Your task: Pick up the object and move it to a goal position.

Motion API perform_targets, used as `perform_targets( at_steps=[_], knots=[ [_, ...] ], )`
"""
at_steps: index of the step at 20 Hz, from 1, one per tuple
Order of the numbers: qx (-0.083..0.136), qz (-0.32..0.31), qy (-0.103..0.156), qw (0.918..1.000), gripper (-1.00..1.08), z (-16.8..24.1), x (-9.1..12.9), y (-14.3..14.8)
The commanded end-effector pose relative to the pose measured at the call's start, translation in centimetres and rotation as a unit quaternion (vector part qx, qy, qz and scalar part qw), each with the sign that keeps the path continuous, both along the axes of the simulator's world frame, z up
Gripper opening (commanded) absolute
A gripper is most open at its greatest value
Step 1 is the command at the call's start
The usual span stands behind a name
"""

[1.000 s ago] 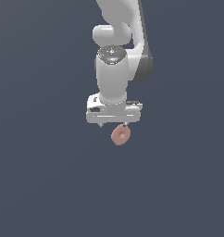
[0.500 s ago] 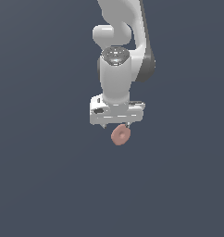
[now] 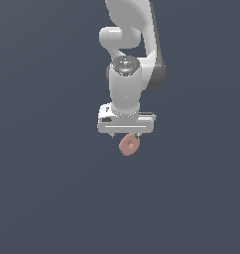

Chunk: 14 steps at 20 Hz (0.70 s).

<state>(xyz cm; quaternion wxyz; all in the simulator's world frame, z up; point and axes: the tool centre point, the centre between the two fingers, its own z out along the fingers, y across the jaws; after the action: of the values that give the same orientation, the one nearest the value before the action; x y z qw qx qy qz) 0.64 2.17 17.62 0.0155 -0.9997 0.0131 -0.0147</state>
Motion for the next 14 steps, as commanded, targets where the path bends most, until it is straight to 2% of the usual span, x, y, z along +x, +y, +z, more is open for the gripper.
perform_targets(
  at_steps=[1,7,14],
  knots=[
    [0.000,-0.020,0.002,0.9998,1.00,-0.7,-0.3,0.2],
    [0.000,-0.084,0.007,0.9964,1.00,-2.8,-1.2,0.8],
    [-0.002,-0.171,0.013,0.9853,1.00,-5.5,-2.5,1.4]
  ],
)
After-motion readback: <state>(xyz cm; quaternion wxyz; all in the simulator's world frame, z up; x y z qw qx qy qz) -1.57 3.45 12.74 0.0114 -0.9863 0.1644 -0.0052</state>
